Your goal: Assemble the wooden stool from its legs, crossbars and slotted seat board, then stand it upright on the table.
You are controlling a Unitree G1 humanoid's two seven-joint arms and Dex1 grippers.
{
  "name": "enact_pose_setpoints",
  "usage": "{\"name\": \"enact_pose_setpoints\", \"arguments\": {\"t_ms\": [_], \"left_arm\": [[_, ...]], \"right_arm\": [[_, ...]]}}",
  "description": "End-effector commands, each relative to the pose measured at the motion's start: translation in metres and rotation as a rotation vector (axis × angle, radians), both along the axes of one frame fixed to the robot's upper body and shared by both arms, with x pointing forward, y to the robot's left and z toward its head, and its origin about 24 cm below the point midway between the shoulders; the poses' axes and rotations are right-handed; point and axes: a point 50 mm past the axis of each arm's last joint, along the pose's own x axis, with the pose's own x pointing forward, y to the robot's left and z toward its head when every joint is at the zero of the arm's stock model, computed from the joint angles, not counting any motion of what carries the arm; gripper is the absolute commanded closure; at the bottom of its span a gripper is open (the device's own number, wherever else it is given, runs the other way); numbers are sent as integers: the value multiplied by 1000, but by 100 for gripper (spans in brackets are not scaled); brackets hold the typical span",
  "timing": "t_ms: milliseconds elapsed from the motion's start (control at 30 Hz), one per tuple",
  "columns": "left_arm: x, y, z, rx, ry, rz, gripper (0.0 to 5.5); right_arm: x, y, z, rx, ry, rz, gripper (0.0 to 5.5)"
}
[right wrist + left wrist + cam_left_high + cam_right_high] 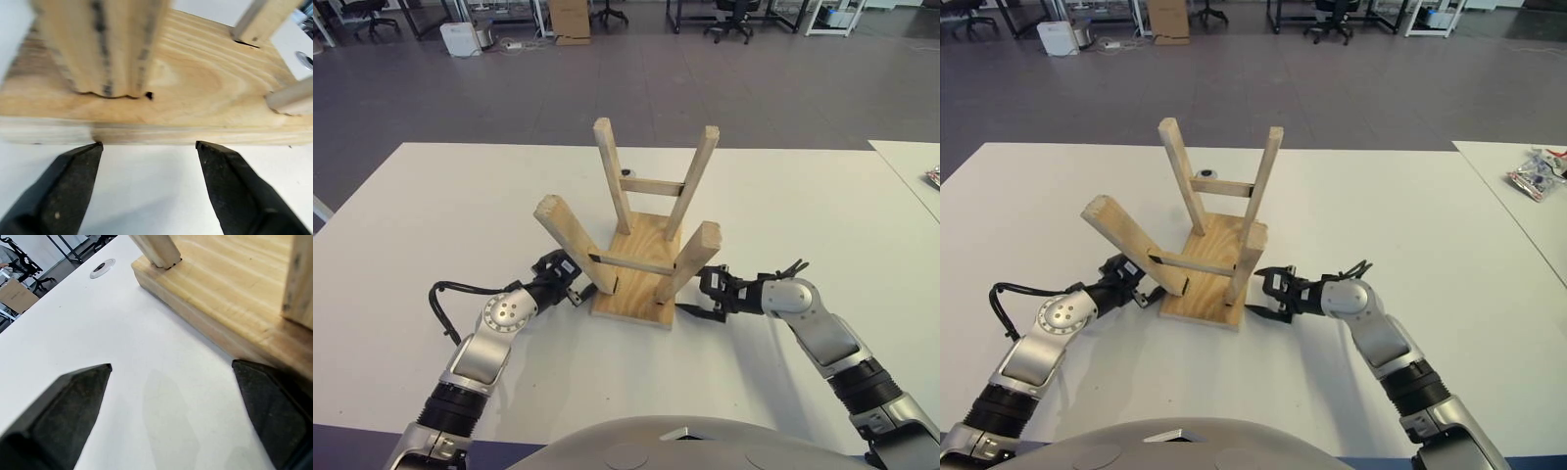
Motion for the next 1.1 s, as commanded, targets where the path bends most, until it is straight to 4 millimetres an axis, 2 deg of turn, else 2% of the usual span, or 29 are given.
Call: {"name": "enact_pose_setpoints", "arguments": {"t_ms": [33, 133, 200, 333, 633, 700, 800, 867, 967, 1100], "left_arm": [[-31, -7, -14, -54, 118, -34, 94], [-43, -11, -12, -81, 140, -38, 94], [-42, -18, -8, -98, 135, -43, 94], [-30, -28, -6, -118, 117, -41, 94], [4, -29, -17, -123, 85, -5, 94], [5, -29, -17, -132, 78, -10, 94], [-4, -31, -19, -190, 104, 14, 94], [-10, -25, -18, -241, 130, 59, 94], [-11, -4, -15, -338, 165, 187, 94], [-1, 25, 0, -355, 62, 341, 94]], "right_arm": [[10, 3, 1, -2, -40, -53, 195], [14, 6, 1, 6, -53, -70, 195], [20, 9, 2, 11, -71, -92, 195], [28, 12, 6, 27, -92, -117, 195], [29, 18, 4, 49, -85, -122, 195], [34, 15, 5, 52, -99, -155, 195], [50, 1, 13, 57, -154, -281, 195], [58, -10, 21, 59, -190, -352, 195], [59, -25, 41, 57, -231, -396, 195], [55, -32, 68, 100, -252, -398, 195]]}}
